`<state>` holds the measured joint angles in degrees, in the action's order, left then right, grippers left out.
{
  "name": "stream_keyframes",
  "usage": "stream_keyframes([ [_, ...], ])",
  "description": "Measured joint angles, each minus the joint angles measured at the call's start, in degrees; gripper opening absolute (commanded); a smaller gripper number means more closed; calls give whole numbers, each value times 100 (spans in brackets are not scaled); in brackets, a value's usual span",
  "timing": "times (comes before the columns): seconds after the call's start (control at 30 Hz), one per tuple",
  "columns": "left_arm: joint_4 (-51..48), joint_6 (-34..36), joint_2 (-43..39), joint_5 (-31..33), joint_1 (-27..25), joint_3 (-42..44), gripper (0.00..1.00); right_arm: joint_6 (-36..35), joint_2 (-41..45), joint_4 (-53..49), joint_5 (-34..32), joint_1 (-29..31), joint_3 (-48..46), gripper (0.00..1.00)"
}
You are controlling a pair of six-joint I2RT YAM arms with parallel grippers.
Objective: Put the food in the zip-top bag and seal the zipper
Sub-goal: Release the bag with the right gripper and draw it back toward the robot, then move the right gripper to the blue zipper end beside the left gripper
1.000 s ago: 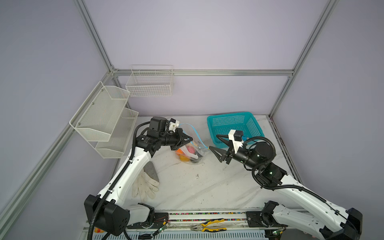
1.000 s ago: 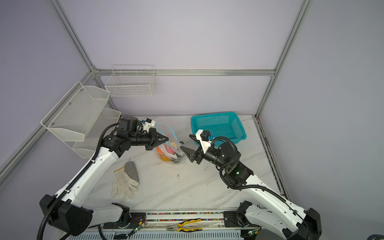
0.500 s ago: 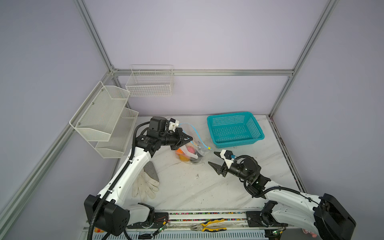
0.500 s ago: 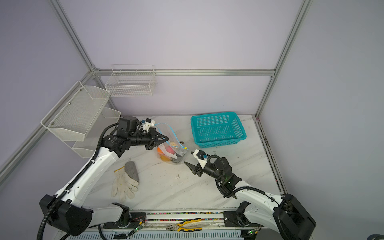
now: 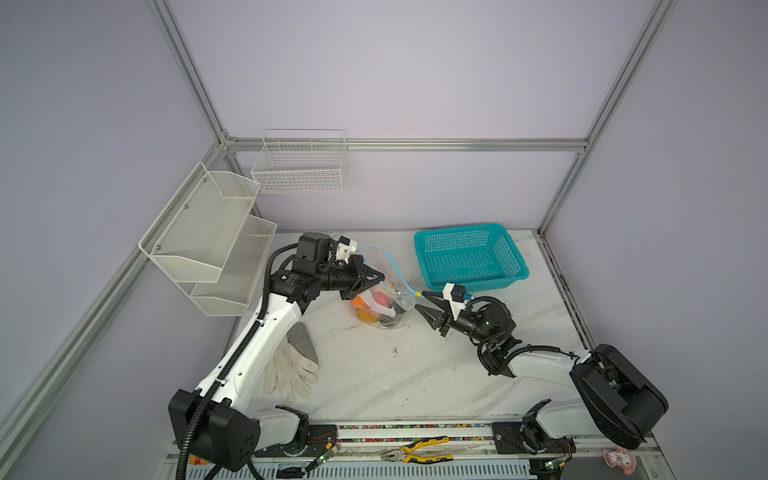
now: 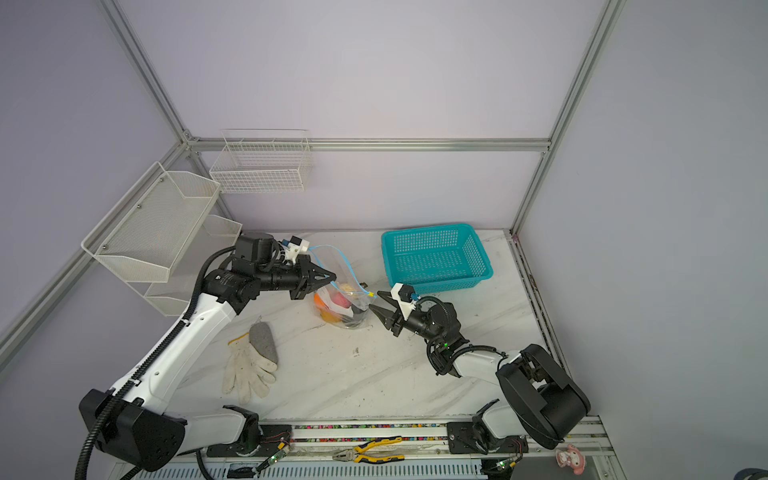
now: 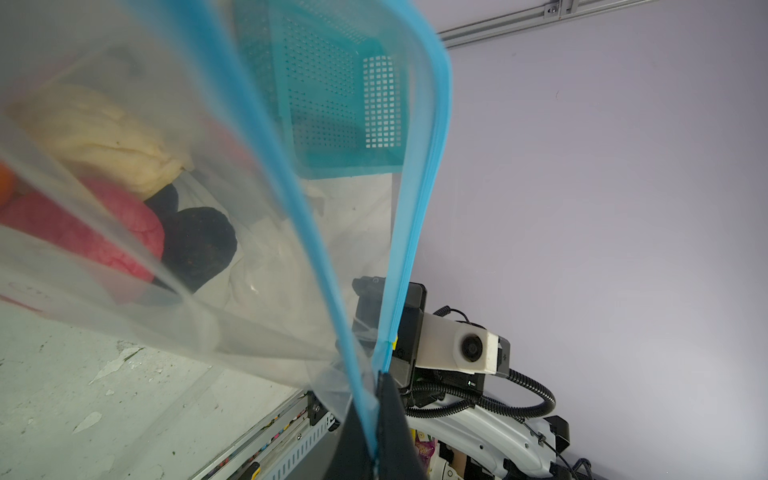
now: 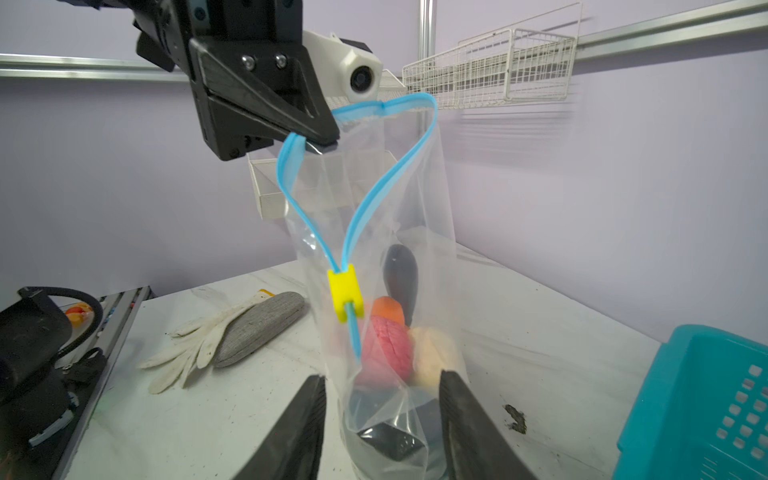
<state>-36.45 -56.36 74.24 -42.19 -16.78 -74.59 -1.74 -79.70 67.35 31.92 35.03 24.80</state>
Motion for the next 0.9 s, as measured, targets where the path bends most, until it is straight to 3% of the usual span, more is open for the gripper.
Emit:
stream_keyframes([
  [0.27,0,0,0,0,2,0,0,107,155,72,295,0,13,47],
  [0.57,2,-2,0,4,4,24,0,229,-142,116,514,0,286,13],
  [0.9,2,-4,-2,4,7,24,0,144,-74,94,531,0,269,14],
])
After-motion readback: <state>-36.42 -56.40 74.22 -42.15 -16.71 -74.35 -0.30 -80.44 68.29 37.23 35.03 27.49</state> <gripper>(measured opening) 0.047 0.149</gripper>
